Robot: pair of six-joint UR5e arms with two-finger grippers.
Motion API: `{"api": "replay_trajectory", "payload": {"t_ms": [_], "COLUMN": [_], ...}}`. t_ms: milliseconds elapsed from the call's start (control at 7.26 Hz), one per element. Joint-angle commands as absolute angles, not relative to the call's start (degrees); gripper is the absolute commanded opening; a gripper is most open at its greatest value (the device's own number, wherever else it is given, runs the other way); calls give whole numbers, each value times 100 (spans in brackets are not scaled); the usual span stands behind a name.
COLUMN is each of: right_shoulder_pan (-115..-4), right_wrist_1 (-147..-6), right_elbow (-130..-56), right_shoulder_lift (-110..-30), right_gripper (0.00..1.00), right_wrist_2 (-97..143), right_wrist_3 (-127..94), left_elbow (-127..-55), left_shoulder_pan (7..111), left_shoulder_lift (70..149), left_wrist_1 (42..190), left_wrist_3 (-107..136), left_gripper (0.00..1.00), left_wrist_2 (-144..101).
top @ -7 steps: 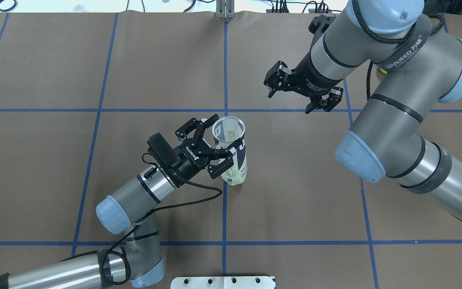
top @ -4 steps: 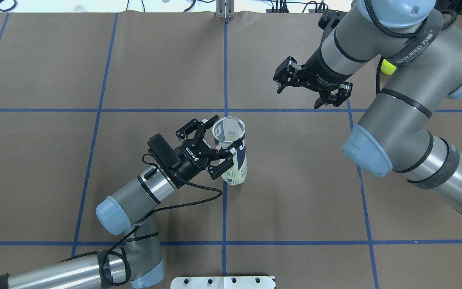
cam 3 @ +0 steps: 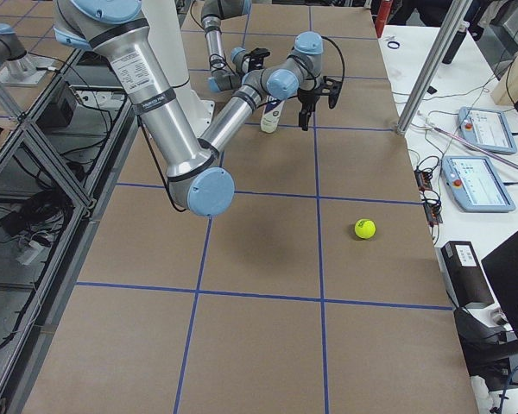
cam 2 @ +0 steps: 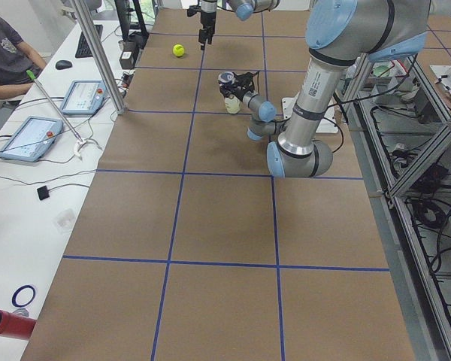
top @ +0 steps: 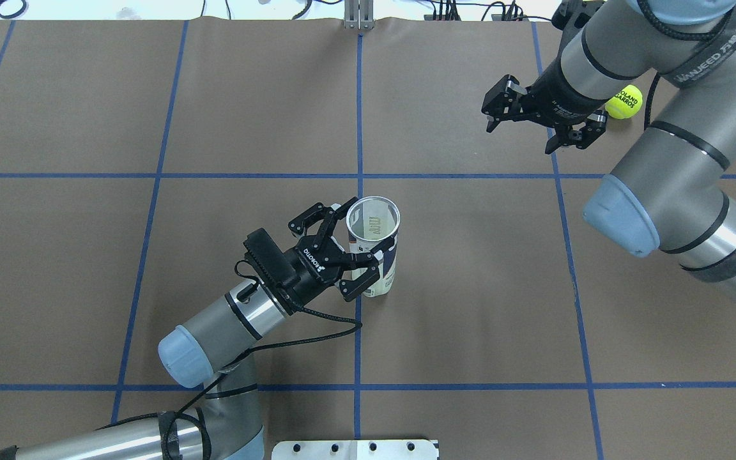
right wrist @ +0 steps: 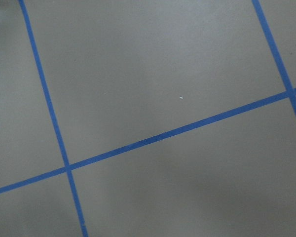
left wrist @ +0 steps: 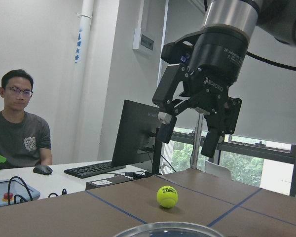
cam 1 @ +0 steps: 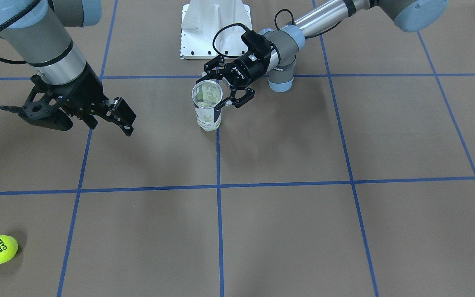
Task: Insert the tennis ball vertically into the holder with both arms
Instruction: 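Move the right gripper to the farther yellow ball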
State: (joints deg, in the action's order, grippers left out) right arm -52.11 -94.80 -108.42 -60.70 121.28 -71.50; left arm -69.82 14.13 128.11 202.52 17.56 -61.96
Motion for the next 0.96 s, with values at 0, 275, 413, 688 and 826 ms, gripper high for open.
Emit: {"api": "replay_trajectory", "payload": {"t_ms": [0, 275, 413, 688, 826], "right_shoulder_pan": [-5492, -5913, -5941, -6081, -6265], "right_wrist_1": [-9449, -9431, -9413, -9013, -8913], "right_elbow": [-10462, -9873, -9661, -9222, -9141], "right_shoulder_lift": [-6170, -6161, -6135, -6100, -6126], "right_gripper": [99, 99, 99, 99, 99], "right_wrist_2": [12103, 12103, 12094, 12102, 12190], "right_wrist_3": [-6699, -6050, -5951, -5820, -5697], "left_elbow": [-7048, -7154, -7163, -7163, -7172], "left_shoulder_pan": [1371, 1362, 1354, 1354, 1362], "left_shoulder_lift": [12814, 12814, 12788, 12788, 12797], "left_wrist_1": [20259, 20259, 20259, 20259, 20337], "left_wrist_3": [1740, 1644, 1609, 1443, 1276], "left_gripper": [84, 84, 84, 84, 84], "left_wrist_2": [-6196, -6196, -6196, -6196, -6205]}}
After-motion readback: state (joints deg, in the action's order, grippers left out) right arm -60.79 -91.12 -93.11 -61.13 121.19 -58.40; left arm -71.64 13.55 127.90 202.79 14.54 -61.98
